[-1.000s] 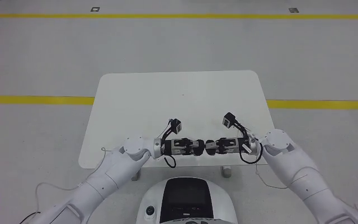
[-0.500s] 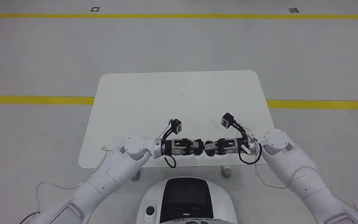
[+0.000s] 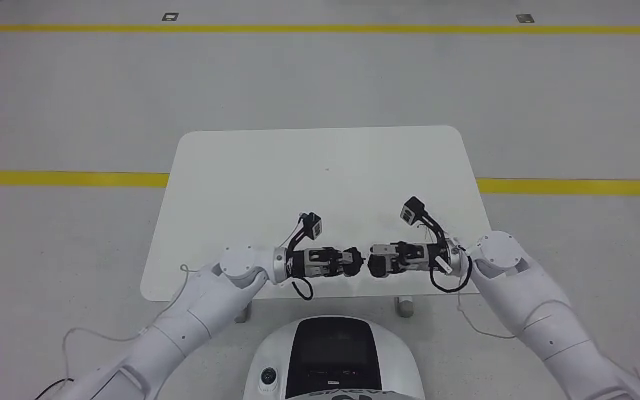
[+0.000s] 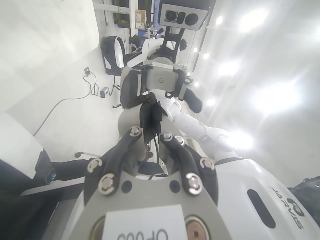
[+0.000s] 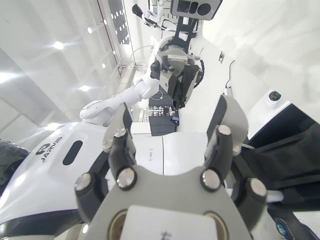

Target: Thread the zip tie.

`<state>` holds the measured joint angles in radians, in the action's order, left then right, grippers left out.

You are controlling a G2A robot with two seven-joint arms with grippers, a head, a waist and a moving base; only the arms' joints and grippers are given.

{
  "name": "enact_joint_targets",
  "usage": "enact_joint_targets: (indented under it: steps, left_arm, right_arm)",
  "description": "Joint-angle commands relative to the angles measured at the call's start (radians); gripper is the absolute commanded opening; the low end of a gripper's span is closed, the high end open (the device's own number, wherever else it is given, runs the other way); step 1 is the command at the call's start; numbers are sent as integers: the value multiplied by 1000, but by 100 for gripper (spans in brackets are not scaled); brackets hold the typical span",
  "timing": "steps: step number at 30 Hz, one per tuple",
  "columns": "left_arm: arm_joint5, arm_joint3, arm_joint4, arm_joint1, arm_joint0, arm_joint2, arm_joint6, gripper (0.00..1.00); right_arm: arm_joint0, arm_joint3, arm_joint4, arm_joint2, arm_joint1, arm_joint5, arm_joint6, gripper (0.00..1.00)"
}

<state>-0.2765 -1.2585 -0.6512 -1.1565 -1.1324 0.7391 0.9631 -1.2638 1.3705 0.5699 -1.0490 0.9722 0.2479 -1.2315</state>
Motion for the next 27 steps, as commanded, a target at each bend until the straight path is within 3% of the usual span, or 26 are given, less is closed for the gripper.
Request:
enact_joint_targets:
  steps: [1, 9, 12, 13, 17, 21, 23, 27]
  left_arm:
    - [-2, -1, 3, 0, -1, 1, -3, 0]
    - [-2, -1, 3, 0, -1, 1, -3, 0]
    - [-35, -10, 13, 3, -13, 15, -51, 0]
    - [-64, -14, 13, 6, -24, 29, -58, 0]
    - [-64, -60, 52, 19, -63, 92, -62, 0]
    - [-64, -107, 81, 23, -109, 142, -48, 0]
    - [-64, -114, 82, 22, -121, 149, -26, 0]
    - [-64, -114, 82, 22, -121, 149, -26, 0]
  right_arm:
    - [0, 0, 0, 0, 0, 0, -1, 100]
    - [0, 0, 0, 0, 0, 0, -1, 100]
    - [-3, -2, -15, -4, 0, 0, 31, 100]
    - [-12, 2, -31, -15, -3, 6, 57, 100]
    - [-53, 23, -94, -85, -21, 23, 120, 100]
    - [-109, 104, -269, -165, -47, -23, 211, 100]
    - [-134, 148, -302, -182, -54, -26, 196, 100]
    - [-134, 148, -302, -182, -54, -26, 196, 100]
